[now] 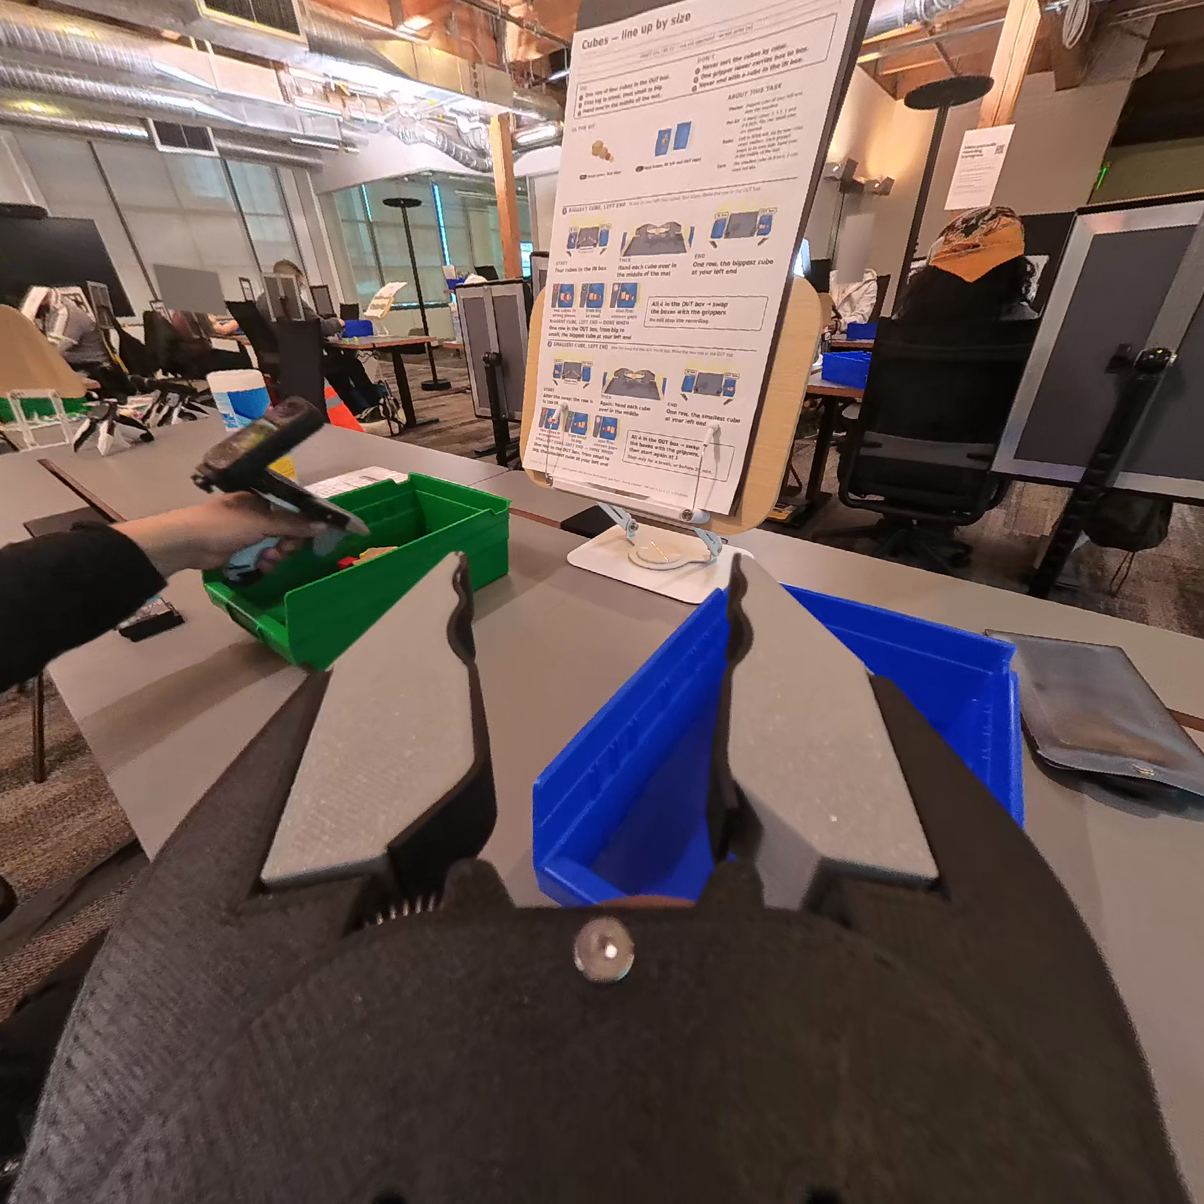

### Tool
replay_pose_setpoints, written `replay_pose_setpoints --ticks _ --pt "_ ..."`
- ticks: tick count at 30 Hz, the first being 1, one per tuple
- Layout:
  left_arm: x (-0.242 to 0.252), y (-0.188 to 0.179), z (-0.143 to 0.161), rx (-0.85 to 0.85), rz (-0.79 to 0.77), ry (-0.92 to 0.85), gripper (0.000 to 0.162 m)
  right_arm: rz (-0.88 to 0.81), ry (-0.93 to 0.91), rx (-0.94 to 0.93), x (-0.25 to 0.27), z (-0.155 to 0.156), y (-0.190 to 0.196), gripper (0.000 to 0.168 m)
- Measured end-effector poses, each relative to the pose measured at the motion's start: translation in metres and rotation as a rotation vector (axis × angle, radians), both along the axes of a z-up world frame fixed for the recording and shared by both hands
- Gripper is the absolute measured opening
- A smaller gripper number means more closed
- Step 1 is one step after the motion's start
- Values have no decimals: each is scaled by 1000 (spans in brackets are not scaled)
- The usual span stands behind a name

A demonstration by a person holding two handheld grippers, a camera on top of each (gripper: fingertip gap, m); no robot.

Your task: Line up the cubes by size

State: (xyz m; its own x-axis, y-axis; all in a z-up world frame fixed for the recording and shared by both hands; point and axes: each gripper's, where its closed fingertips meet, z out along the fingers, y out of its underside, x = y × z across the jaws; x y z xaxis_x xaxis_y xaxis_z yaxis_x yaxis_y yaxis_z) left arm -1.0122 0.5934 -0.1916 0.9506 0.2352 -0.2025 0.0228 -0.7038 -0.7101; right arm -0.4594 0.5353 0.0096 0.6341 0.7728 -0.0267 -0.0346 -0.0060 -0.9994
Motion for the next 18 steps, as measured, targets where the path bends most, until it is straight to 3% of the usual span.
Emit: replay_pose_setpoints --ticks 4,13,16,18 --pt "1 -13 12 -1 -24 -28 0 1 4 1 0 1 0 77" --pt "12 -35 -21 -154 -104 22 0 37 -44 -23 -16 -11 -2 77" --pt "16 -26 -21 -108 -87 6 0 53 -117 -39 -25 -25 -4 77" --pt "21 -20 -4 -8 -78 4 0 38 -162 -21 -28 -30 -4 77"
